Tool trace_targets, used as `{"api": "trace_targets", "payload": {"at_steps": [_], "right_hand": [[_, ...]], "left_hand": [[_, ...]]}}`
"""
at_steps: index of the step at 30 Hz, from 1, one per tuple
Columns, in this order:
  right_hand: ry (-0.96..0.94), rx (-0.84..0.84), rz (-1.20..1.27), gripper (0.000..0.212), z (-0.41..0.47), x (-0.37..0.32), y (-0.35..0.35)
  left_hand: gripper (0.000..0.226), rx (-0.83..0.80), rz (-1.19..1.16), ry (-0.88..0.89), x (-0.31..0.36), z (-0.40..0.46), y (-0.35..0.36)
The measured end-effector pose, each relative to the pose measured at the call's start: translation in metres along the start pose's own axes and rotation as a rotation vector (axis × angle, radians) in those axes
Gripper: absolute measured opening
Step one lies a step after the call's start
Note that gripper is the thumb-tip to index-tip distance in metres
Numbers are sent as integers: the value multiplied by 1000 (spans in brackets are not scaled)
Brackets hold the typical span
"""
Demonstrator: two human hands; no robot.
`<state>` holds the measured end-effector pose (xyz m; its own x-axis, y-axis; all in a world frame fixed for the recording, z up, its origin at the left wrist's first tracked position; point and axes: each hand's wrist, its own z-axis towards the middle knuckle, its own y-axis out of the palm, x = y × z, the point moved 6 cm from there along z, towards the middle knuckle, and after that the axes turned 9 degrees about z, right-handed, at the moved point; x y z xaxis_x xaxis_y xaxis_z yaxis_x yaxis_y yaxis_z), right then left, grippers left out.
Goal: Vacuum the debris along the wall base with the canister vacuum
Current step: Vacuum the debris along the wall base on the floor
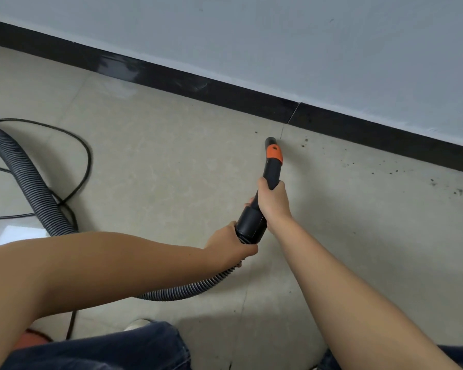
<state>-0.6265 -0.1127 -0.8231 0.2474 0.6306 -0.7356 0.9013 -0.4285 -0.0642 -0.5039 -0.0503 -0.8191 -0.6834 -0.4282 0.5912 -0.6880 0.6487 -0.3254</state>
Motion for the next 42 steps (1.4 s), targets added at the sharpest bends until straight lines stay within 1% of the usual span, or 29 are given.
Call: {"api": "trace_targets", "payload": {"at_steps": [6, 9, 13, 17, 21, 24, 28, 36, 42], "right_hand": [[8, -78, -74, 15, 3, -19, 25], [12, -98, -74, 12, 6, -21, 31], [-3, -42, -37, 14, 5, -17, 20], [-1, 67, 14, 13, 1, -9, -12], [4, 135, 56, 16, 0, -7, -44], [25, 144, 88, 21, -1, -5, -60], [20, 152, 100, 20, 0, -5, -69], [11, 113, 40, 23, 17, -23, -61], [-6, 123, 49, 19, 34, -38, -68]], "left_hand": [[31, 84, -86, -22, 3, 2, -17], [30, 94, -89, -25, 4, 3, -20], [33, 57, -81, -26, 3, 5, -16], [32, -40, -14, 12, 11, 5, 3], [35, -91, 46, 60, 25, 9, 21], [36, -120, 66, 69, 30, 9, 34], [32, -138, 56, 78, 34, 13, 46], [34, -107, 5, 88, 46, 27, 38], [31, -74, -1, 110, 66, 38, 36]]}}
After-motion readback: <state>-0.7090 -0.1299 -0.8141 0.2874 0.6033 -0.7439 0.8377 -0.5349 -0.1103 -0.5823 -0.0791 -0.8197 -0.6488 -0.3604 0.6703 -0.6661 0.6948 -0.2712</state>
